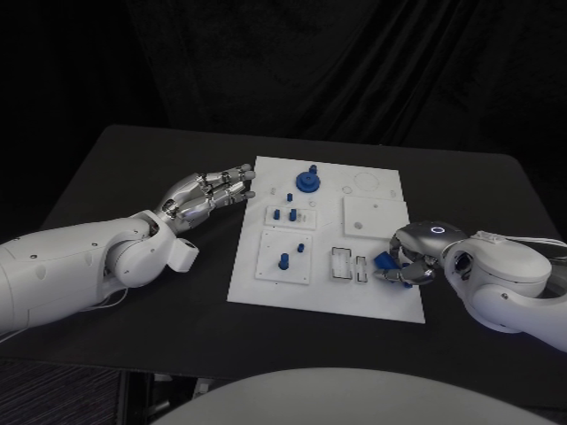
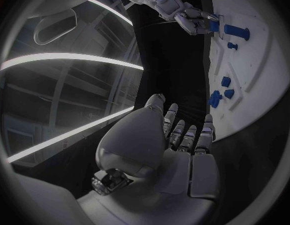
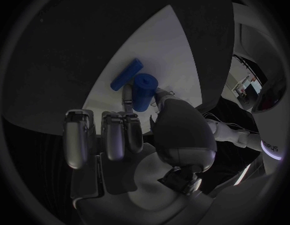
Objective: Assemble the parts on the task board
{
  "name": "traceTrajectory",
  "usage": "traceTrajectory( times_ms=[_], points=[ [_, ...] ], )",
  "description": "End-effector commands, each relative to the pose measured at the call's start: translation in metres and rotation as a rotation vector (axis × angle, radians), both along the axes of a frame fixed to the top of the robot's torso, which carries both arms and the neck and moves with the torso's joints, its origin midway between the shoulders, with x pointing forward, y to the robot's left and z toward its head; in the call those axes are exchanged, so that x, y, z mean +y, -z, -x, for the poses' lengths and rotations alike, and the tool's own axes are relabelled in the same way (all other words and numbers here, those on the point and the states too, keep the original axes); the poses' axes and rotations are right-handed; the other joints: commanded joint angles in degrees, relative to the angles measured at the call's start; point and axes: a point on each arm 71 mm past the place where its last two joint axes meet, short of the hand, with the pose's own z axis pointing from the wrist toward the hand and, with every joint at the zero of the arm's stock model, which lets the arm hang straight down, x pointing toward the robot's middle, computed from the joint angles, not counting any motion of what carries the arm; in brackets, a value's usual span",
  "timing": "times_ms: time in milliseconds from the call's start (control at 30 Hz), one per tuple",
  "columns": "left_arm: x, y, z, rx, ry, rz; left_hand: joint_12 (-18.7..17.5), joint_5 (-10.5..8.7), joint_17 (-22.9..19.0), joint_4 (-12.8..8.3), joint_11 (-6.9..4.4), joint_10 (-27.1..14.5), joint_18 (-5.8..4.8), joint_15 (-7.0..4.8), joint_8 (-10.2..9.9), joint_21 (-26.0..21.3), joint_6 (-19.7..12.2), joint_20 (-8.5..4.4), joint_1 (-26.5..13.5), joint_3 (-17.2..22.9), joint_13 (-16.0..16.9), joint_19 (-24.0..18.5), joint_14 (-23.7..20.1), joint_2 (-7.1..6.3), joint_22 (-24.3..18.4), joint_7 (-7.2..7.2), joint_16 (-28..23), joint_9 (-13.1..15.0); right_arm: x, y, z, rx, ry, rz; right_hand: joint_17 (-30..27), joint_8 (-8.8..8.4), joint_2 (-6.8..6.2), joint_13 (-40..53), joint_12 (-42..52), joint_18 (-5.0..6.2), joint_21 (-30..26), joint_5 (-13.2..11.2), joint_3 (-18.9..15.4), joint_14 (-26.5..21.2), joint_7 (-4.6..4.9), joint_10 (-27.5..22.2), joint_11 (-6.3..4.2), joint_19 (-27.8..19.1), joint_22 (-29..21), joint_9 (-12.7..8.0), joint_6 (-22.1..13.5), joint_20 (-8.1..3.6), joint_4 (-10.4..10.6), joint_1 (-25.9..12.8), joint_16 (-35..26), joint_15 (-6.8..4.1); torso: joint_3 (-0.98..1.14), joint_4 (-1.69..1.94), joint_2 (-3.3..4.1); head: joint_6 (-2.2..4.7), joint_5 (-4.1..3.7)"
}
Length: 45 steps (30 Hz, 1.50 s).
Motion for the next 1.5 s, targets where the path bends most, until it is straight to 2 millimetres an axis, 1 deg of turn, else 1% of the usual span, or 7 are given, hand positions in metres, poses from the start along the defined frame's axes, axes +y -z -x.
traceTrajectory(
  times_ms=[33, 200, 333, 433, 567, 1033, 1500],
  points=[
    [-0.001, 0.000, 0.001, 0.001, 0.013, 0.014, 0.11, 0.35, -0.07, -0.03, 0.37, -0.05, -0.90, 0.17, 0.15, -0.18, -0.20, -0.04, 0.59, 0.22, 0.05, -0.16, -0.29, 0.21, -0.08, 0.32, -0.02, -0.01, 0.002, 0.000, 0.000, -0.016, -0.011, -0.061, 14.88, -0.86, 0.70, 15.09, 0.15, -0.64, -0.34, 3.99, 1.40, 6.00, -0.14, 6.16, 0.08, 4.63, 14.13, -0.08, 0.66, -0.06, -1.62, 3.94, 0.08, -0.06, 0.02, 0.03, 0.00, -0.01, -0.05],
    [-0.002, 0.001, 0.001, 0.004, 0.014, 0.014, 0.10, 0.35, -0.06, -0.06, 0.39, -0.05, -0.91, 0.17, 0.15, -0.19, -0.20, -0.04, 0.61, 0.25, 0.05, -0.16, -0.28, 0.21, -0.09, 0.33, -0.02, -0.01, 0.002, 0.001, -0.001, 0.005, -0.001, -0.094, 14.81, -1.60, 0.83, 15.09, 0.15, -0.61, -0.44, 4.28, 2.04, 5.99, -0.09, 6.16, 0.12, 4.57, 14.10, -0.33, 0.66, -0.05, -2.65, 5.64, 0.05, -0.04, 0.03, 0.03, 0.05, -0.01, -0.10],
    [-0.002, 0.002, 0.001, 0.005, 0.014, 0.013, 0.09, 0.35, -0.06, -0.10, 0.42, -0.06, -0.91, 0.16, 0.16, -0.19, -0.20, -0.04, 0.63, 0.29, 0.05, -0.16, -0.27, 0.21, -0.09, 0.35, -0.02, 0.00, 0.003, 0.000, -0.002, 0.008, 0.011, -0.145, 14.97, -2.08, 1.48, 15.09, 0.15, -0.63, -0.36, 4.29, 2.91, 6.02, -0.19, 6.16, 0.04, 4.61, 14.12, -0.49, 1.04, -0.06, -3.87, 7.30, 0.12, -0.07, 0.03, 0.06, 0.03, -0.01, 0.00],
    [-0.002, 0.002, 0.001, 0.006, 0.014, 0.013, 0.09, 0.35, -0.06, -0.10, 0.42, -0.06, -0.91, 0.16, 0.16, -0.19, -0.20, -0.04, 0.63, 0.29, 0.05, -0.16, -0.27, 0.21, -0.09, 0.35, -0.02, 0.00, 0.004, -0.002, -0.002, -0.001, 0.018, -0.190, 15.08, -2.18, 2.53, 15.09, 0.15, -0.71, -0.07, 4.30, 3.75, 6.04, -0.36, 6.16, -0.10, 4.78, 14.23, -0.41, 1.63, -0.12, -4.72, 8.26, 0.17, -0.15, 0.04, 0.01, 0.07, -0.01, 0.06],
    [-0.001, 0.002, 0.001, 0.008, 0.014, 0.012, 0.09, 0.35, -0.06, -0.10, 0.42, -0.06, -0.91, 0.16, 0.16, -0.19, -0.20, -0.04, 0.63, 0.29, 0.05, -0.16, -0.27, 0.21, -0.09, 0.35, -0.02, 0.00, 0.005, -0.005, 0.000, -0.003, 0.042, -0.275, 15.08, -1.98, 2.85, 15.09, 0.15, -0.78, 0.17, 4.25, 3.96, 6.04, -0.55, 6.16, -0.25, 4.91, 14.32, -0.15, 2.37, -0.19, -5.05, 8.41, 0.17, -0.24, 0.02, 0.03, 0.07, -0.01, 0.02],
    [-0.002, 0.003, 0.001, 0.011, 0.016, 0.011, 0.09, 0.35, -0.06, -0.10, 0.42, -0.06, -0.91, 0.16, 0.16, -0.19, -0.20, -0.04, 0.63, 0.29, 0.05, -0.16, -0.27, 0.21, -0.09, 0.35, -0.02, 0.00, 0.004, -0.010, 0.006, 0.229, 0.316, -0.601, 14.87, -2.32, 4.02, 15.09, 0.15, -0.62, -0.36, 4.19, 4.00, 6.00, -0.68, 6.16, -0.48, 4.61, 14.12, 0.32, 3.08, -0.34, -4.28, 6.64, 0.08, -0.31, 0.04, 0.04, -0.02, -0.01, -0.07],
    [-0.003, 0.003, 0.001, 0.014, 0.018, 0.010, 0.12, 0.31, -0.06, -0.24, 0.49, -0.04, -0.93, 0.17, 0.18, -0.19, -0.16, -0.05, 0.70, 0.44, 0.05, -0.14, -0.28, 0.21, -0.13, 0.42, -0.01, 0.01, 0.007, 0.002, 0.007, 0.431, 0.495, -0.694, 14.38, -2.74, 4.71, 15.09, 0.15, -0.09, -2.24, 4.16, 3.61, 5.90, -0.56, 6.16, -0.40, 3.51, 13.40, 0.60, 2.89, -0.15, -3.32, 4.54, -0.12, -0.05, -0.02, 0.04, 0.08, -0.01, -0.05]
  ],
)
